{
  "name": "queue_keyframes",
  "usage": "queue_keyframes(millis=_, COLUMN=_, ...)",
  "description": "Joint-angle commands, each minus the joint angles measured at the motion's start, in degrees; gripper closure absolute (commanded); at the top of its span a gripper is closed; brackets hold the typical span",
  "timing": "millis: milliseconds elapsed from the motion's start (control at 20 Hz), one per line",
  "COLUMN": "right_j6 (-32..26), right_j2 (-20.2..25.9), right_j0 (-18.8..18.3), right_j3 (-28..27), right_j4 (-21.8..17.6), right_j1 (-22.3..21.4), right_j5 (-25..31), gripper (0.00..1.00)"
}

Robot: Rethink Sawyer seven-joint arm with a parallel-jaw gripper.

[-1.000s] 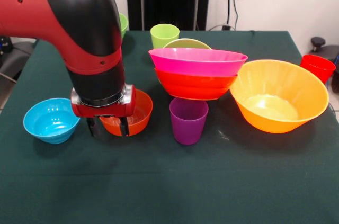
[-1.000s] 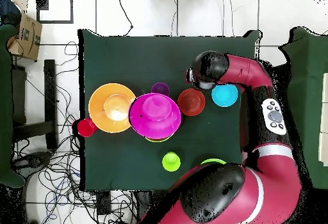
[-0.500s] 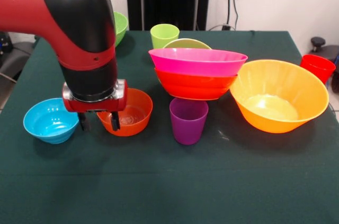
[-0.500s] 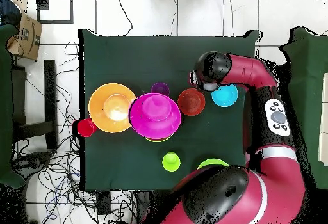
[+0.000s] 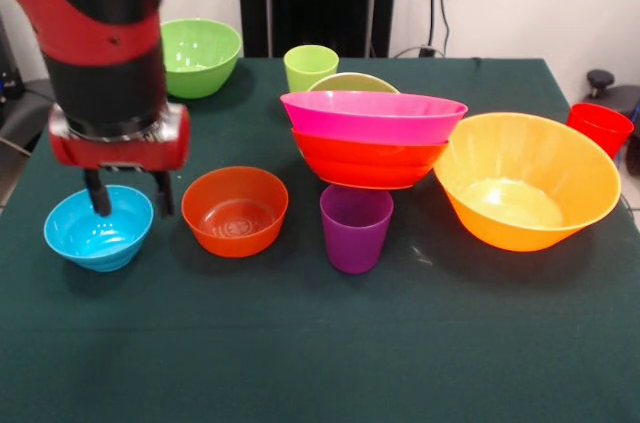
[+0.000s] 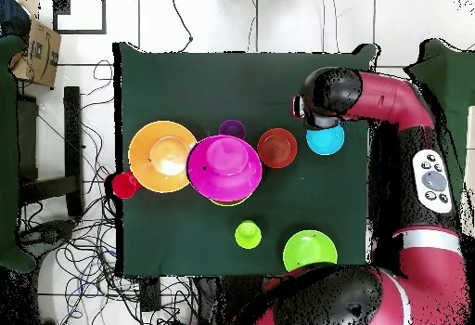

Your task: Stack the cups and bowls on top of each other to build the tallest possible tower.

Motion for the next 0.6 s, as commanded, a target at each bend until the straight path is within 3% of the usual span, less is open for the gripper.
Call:
queue_keyframes(millis=50, right_j6=-16.8, right_j2=1.6, right_j0=0.1, right_j3=5.1, right_j4=-2.9, right_j1=-4.6, right_j5=8.2, gripper=0.0)
queue_keyframes(millis=350, right_j6=-15.7, right_j2=2.2, right_j0=0.2, right_j3=5.5, right_j4=-3.1, right_j1=-3.5, right_j5=7.2, gripper=0.0)
queue_keyframes(millis=600, right_j6=-12.8, right_j2=2.4, right_j0=0.0, right_j3=8.6, right_j4=-2.8, right_j1=-2.5, right_j5=2.8, gripper=0.0)
